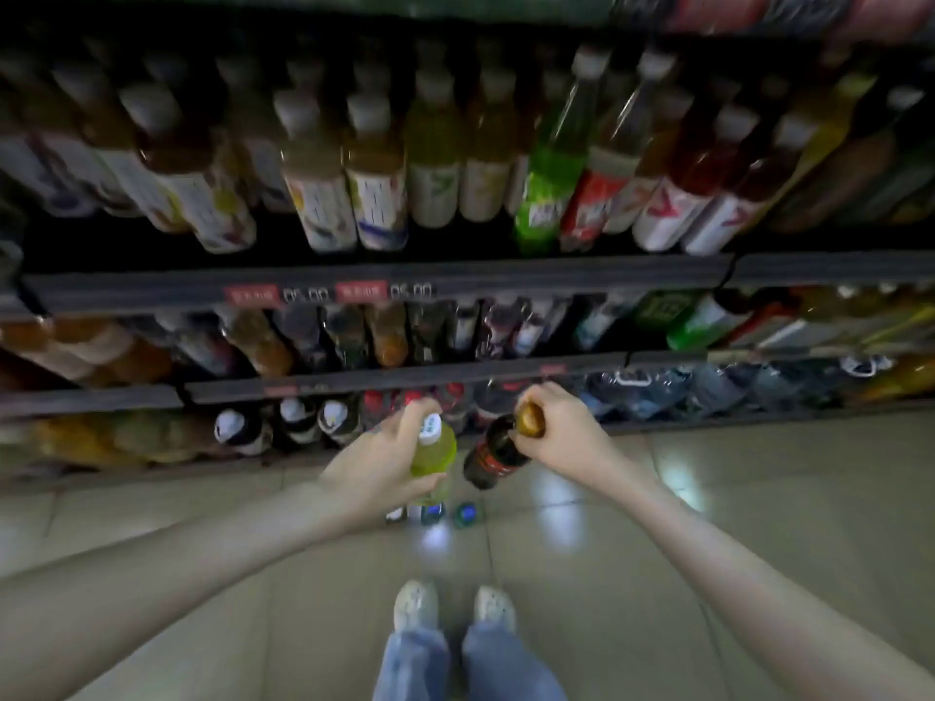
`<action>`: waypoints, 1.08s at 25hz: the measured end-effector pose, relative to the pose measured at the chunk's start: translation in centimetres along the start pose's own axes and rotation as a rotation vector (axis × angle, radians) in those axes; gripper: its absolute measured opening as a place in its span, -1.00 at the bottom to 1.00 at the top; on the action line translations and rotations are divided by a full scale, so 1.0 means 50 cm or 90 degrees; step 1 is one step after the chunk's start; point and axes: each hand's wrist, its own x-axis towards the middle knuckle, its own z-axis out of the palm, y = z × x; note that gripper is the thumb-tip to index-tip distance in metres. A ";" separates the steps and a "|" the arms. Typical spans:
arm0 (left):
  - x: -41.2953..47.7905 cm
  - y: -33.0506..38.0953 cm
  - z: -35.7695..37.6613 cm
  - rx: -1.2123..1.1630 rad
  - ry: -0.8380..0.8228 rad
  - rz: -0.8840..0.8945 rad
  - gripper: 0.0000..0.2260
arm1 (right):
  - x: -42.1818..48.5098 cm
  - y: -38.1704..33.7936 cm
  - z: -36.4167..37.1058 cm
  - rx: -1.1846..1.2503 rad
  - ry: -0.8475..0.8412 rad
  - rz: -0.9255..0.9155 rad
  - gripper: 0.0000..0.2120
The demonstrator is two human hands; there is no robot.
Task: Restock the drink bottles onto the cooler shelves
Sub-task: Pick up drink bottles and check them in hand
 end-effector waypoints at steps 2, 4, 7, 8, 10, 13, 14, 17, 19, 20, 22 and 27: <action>0.018 -0.072 0.113 0.025 -0.034 -0.019 -0.45 | 0.012 0.083 0.105 0.003 -0.073 0.051 -0.84; 0.032 -0.149 0.232 0.057 0.024 0.054 -0.52 | 0.024 0.164 0.216 -0.020 -0.142 0.079 -0.86; 0.053 -0.274 0.450 0.083 0.035 0.120 -0.56 | 0.043 0.315 0.396 -0.043 -0.204 0.121 -0.79; 0.059 -0.311 0.525 0.085 0.041 0.130 -0.57 | 0.047 0.365 0.454 -0.053 -0.211 0.138 -0.77; 0.072 -0.370 0.657 0.061 0.045 0.138 -0.60 | 0.048 0.457 0.569 -0.066 -0.232 0.173 -0.77; 0.098 -0.465 0.848 0.067 0.049 0.185 -0.52 | 0.054 0.577 0.734 -0.063 -0.247 0.209 -0.79; 0.106 -0.497 0.903 0.081 0.037 0.188 -0.53 | 0.059 0.610 0.780 -0.065 -0.249 0.207 -0.79; 0.126 -0.585 1.059 0.118 0.020 0.178 -0.67 | 0.063 0.701 0.903 -0.062 -0.247 0.205 -0.76; 0.130 -0.627 1.137 0.127 0.009 0.159 -0.67 | 0.054 0.746 0.956 -0.071 -0.255 0.211 -0.76; 0.129 -0.643 1.168 0.125 0.005 0.150 -0.65 | 0.049 0.763 0.976 -0.077 -0.254 0.212 -0.77; 0.122 -0.665 1.213 0.107 0.008 0.116 -0.67 | 0.044 0.781 1.006 -0.082 -0.232 0.204 -0.78; 0.086 -0.674 1.252 -0.020 -0.048 -0.101 -0.50 | 0.068 0.776 1.040 -0.191 -0.241 0.152 -0.67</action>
